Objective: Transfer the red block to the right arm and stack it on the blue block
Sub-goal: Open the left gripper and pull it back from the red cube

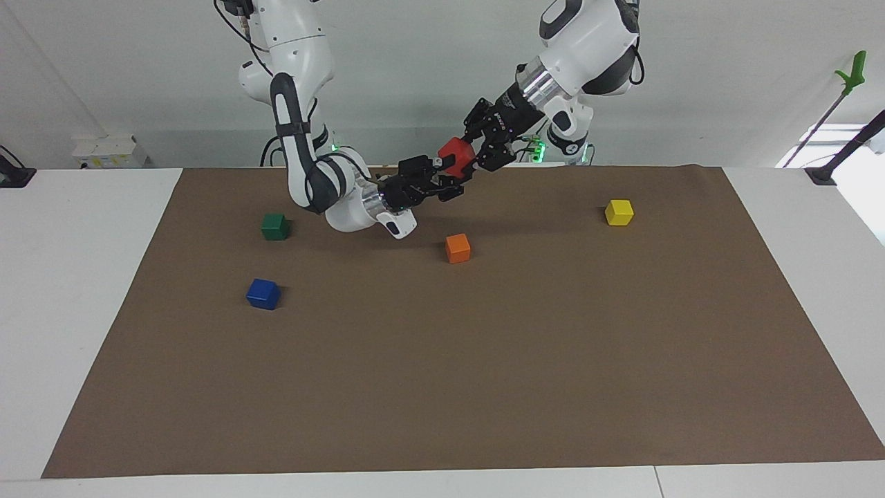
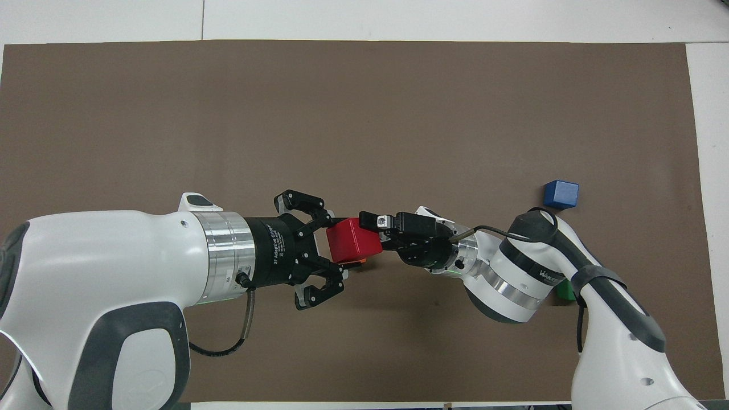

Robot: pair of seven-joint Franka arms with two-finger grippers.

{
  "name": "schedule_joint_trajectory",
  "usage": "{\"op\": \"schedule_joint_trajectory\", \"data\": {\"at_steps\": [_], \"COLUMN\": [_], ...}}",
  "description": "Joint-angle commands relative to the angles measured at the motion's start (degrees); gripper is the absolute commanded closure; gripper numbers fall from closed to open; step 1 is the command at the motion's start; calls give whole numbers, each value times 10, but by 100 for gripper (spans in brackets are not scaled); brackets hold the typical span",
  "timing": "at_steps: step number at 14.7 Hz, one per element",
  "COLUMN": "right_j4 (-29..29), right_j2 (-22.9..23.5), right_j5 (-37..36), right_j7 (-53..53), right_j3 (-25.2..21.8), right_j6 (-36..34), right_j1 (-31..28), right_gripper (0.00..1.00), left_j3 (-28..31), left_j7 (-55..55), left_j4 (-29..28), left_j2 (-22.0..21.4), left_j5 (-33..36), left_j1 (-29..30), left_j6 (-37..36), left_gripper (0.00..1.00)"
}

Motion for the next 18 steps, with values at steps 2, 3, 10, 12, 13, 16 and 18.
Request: {"op": "schedule_joint_trajectory", "data": {"at_steps": [2, 3, 10, 12, 13, 16, 18], "right_j4": [8, 9, 11, 11, 14, 27, 54], "right_j2": [-7, -7, -79, -117, -135, -178, -200], "right_j5": [3, 3, -97, -157, -196, -334, -472], "right_j7": [17, 18, 99, 143, 166, 225, 279], "right_j3": [2, 2, -1, -2, -3, -5, -5], "right_j6": [19, 19, 126, 171, 192, 215, 215], "right_j1": [-3, -3, -44, -67, -80, -132, -182], "right_gripper": [100, 100, 100, 100, 100, 100, 100], "left_j3": [7, 9, 13, 13, 13, 13, 13], "left_j7": [12, 12, 112, 138, 153, 225, 280], "left_j4": [-15, -11, 7, 7, 7, 8, 7], "left_j2": [-17, -18, -29, -29, -31, -31, -35], "left_j5": [-2, -2, 29, 73, 99, 162, 197], "left_j1": [0, 1, 60, 74, 83, 108, 134], "left_j6": [-13, -27, -123, -140, -149, -179, -188], "left_gripper": [0, 0, 0, 0, 0, 0, 0]}}
